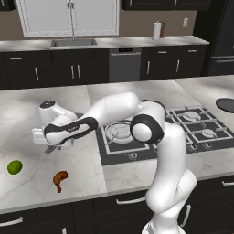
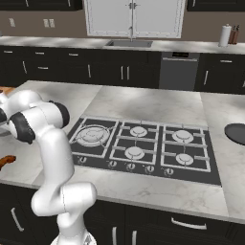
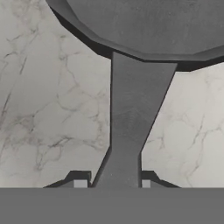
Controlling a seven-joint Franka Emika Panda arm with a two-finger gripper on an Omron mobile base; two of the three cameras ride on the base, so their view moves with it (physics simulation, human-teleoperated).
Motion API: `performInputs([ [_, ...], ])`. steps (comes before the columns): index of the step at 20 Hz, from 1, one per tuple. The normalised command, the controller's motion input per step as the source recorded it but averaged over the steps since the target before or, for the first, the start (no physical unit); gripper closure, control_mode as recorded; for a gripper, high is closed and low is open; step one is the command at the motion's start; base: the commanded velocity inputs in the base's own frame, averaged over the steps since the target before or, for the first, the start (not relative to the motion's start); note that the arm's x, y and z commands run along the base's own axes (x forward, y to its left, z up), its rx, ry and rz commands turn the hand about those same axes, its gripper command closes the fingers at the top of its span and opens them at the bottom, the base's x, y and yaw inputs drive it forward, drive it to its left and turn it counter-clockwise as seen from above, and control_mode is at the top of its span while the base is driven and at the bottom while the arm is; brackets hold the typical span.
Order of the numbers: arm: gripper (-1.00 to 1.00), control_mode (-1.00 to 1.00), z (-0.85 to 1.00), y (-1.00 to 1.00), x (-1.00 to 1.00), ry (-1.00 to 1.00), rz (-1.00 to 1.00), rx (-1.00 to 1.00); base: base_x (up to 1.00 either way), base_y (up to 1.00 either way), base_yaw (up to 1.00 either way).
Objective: Place both pans onto different burners. Then place the lime and the chicken drumstick on different pans.
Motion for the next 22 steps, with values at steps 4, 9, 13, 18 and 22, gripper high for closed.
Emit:
performInputs([
  [4, 1.00, -1.00, 0.00, -0.38, -0.15, 0.00, 0.00, 0.00, 0.00, 0.00, 0.00],
  [9, 1.00, -1.00, 0.00, -0.36, -0.13, 0.00, 0.00, 0.00, 0.00, 0.00, 0.00],
  [13, 1.00, -1.00, 0.00, -0.39, -0.04, 0.00, -0.01, 0.00, 0.00, 0.00, 0.00],
  [18, 1.00, -1.00, 0.00, -0.45, -0.03, 0.00, -0.01, 0.00, 0.00, 0.00, 0.00],
  [22, 1.00, -1.00, 0.00, -0.47, 0.00, 0.00, 0.00, 0.00, 0.00, 0.00, 0.00],
])
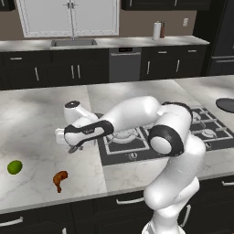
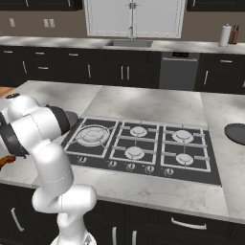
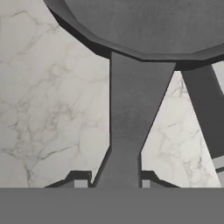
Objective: Place both pans onto different burners. Then place the lime and the chicken drumstick on different pans.
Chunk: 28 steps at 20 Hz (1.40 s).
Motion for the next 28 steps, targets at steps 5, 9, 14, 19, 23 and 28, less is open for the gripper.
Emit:
performInputs([
  [5, 1.00, -1.00, 0.00, -0.44, 0.00, 0.02, 0.00, 0.02, 0.00, 0.00, 0.00],
  [9, 1.00, -1.00, 0.00, -0.45, 0.00, 0.01, 0.00, 0.02, 0.00, 0.00, 0.00],
  [14, 1.00, -1.00, 0.00, -0.42, 0.00, 0.00, 0.00, 0.01, 0.00, 0.00, 0.00],
  [19, 1.00, -1.00, 0.00, -0.29, 0.00, 0.00, 0.00, 0.00, 0.00, 0.00, 0.00],
  [23, 1.00, -1.00, 0.00, -0.21, 0.00, 0.00, 0.00, 0.00, 0.00, 0.00, 0.00],
  [28, 1.00, -1.00, 0.00, -0.16, 0.00, 0.00, 0.00, 0.00, 0.00, 0.00, 0.00],
])
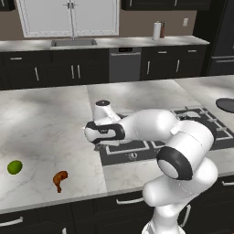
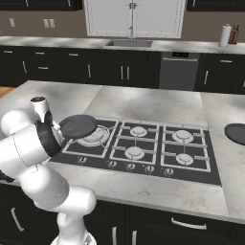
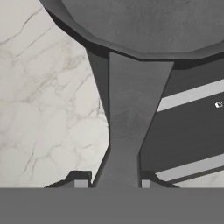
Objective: Place both pans onto different burners. Then place the lime and the chicken drumstick on different pans.
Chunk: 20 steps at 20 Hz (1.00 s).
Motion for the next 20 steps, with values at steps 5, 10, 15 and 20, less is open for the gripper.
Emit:
performInputs([
  [5, 1.00, -1.00, 0.00, -0.23, 0.00, 0.00, 0.00, 0.02, 0.00, 0.00, 0.00],
  [10, 1.00, -1.00, 0.00, -0.34, 0.00, 0.00, 0.00, 0.04, 0.00, 0.00, 0.00],
  [15, 1.00, -1.00, 0.00, -0.29, 0.00, 0.00, 0.00, 0.04, 0.00, 0.00, 0.00],
  [20, 1.00, -1.00, 0.00, -0.24, 0.05, 0.03, 0.00, 0.04, 0.00, 0.00, 0.00],
])
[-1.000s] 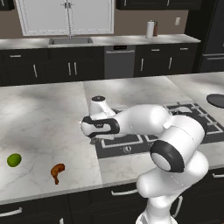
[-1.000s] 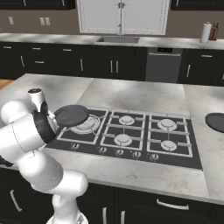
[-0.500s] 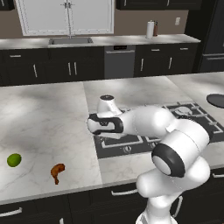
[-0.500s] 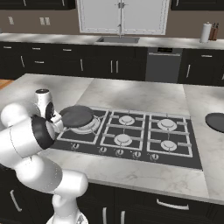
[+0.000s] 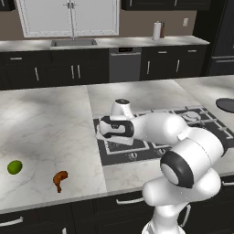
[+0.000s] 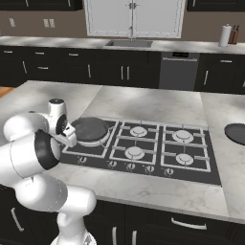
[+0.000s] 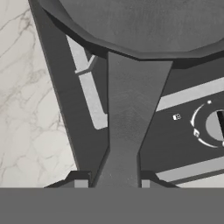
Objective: Place both pans onto different burners. Then place the lime and the chicken drumstick on different pans.
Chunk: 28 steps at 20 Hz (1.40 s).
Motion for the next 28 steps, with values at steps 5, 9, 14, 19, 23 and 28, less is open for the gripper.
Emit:
performInputs([
  [5, 1.00, -1.00, 0.00, -0.08, 0.08, 0.05, 0.00, 0.03, 0.00, 0.00, 0.00],
  [9, 1.00, -1.00, 0.00, -0.01, 0.15, 0.05, 0.00, 0.00, 0.00, 0.00, 0.00],
  [14, 1.00, -1.00, 0.00, 0.00, 0.27, 0.03, 0.00, 0.00, 0.00, 0.00, 0.00],
  [19, 1.00, -1.00, 0.00, 0.00, 0.28, 0.01, 0.00, 0.00, 0.00, 0.00, 0.00],
  [23, 1.00, -1.00, -0.02, 0.00, 0.29, 0.00, 0.00, 0.00, 0.00, 0.00, 0.00],
  [28, 1.00, -1.00, -0.08, 0.00, 0.32, 0.00, 0.00, 0.00, 0.00, 0.00, 0.00],
])
